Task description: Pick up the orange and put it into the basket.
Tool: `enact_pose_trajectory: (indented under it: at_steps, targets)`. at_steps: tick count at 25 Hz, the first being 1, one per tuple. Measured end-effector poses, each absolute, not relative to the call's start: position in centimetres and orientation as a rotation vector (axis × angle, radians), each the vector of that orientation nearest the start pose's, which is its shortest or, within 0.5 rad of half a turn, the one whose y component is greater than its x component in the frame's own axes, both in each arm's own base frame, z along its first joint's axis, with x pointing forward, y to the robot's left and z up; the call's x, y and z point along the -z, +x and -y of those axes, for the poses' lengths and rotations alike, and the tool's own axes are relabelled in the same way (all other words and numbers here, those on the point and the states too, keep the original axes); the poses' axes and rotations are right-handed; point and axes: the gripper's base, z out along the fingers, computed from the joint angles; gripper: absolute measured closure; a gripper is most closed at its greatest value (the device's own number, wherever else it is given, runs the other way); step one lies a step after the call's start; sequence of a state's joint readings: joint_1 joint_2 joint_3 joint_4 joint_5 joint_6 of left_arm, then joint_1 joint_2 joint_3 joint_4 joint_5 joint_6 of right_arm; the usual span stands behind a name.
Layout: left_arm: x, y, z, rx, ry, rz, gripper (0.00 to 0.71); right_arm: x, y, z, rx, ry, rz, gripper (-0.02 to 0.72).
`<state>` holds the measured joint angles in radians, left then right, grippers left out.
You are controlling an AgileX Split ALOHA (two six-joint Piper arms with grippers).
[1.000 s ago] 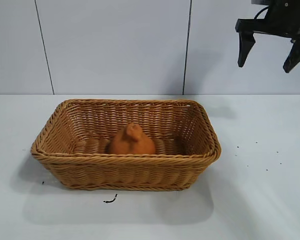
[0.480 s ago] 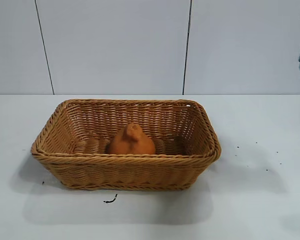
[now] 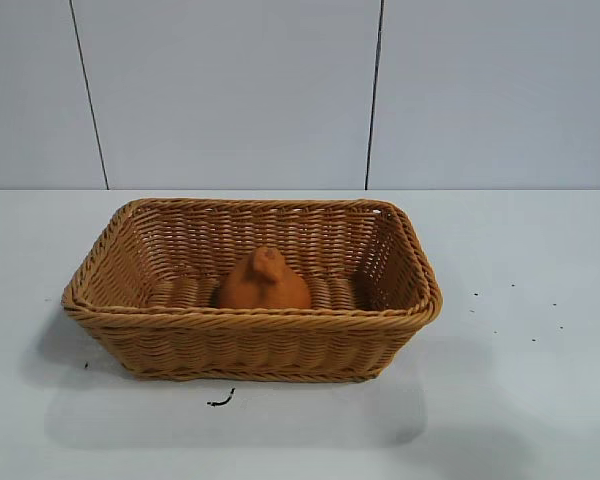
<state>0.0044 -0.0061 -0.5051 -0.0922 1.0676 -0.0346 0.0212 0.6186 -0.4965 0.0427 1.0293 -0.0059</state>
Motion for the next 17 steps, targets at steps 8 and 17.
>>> enact_pose_trajectory:
  at_steps: [8,17]
  targets:
    - [-27.8,-0.7,0.7,0.129,-0.035,-2.039,0.044,-27.6,2.6,-0.4,-0.061,-0.026,-2.189,0.036]
    - [-27.8,-0.7,0.7,0.129,-0.035,-2.039,0.044,-27.8,-0.3,-0.3,-0.06,-0.028,-2.009,0.042]
